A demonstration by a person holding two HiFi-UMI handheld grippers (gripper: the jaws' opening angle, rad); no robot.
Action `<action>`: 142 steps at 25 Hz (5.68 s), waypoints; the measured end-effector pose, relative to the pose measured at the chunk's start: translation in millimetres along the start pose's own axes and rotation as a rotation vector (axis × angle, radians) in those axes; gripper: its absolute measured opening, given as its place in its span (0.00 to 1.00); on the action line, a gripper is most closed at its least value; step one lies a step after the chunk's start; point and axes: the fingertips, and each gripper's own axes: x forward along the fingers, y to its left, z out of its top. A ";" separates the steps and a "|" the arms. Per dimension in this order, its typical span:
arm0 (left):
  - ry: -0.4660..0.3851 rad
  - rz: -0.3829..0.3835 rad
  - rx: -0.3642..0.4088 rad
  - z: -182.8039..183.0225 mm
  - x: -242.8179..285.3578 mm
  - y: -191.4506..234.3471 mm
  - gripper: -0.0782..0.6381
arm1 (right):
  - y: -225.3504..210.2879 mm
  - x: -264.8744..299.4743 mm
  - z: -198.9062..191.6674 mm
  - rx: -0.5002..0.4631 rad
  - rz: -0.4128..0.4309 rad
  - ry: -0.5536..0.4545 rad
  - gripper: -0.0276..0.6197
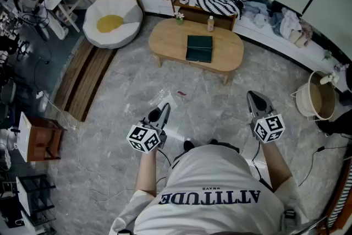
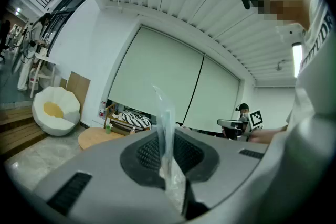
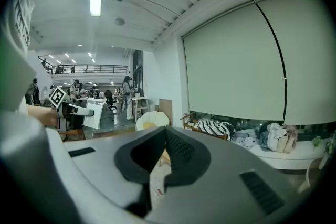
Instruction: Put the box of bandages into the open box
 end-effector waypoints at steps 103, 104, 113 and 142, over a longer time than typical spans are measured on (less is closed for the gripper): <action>0.109 0.094 -0.011 54.0 181.0 164.8 0.16 | -119.5 260.9 -1.6 0.155 0.081 0.116 0.08; 0.113 0.094 -0.009 54.8 187.0 164.6 0.16 | -125.1 262.7 -2.4 0.158 0.080 0.119 0.08; 0.144 0.091 -0.012 56.2 222.0 168.4 0.17 | -156.3 275.3 -10.6 0.192 0.067 0.136 0.08; 0.246 -0.095 -0.020 85.8 326.9 337.3 0.16 | -130.2 405.5 -6.0 0.191 -0.060 0.205 0.08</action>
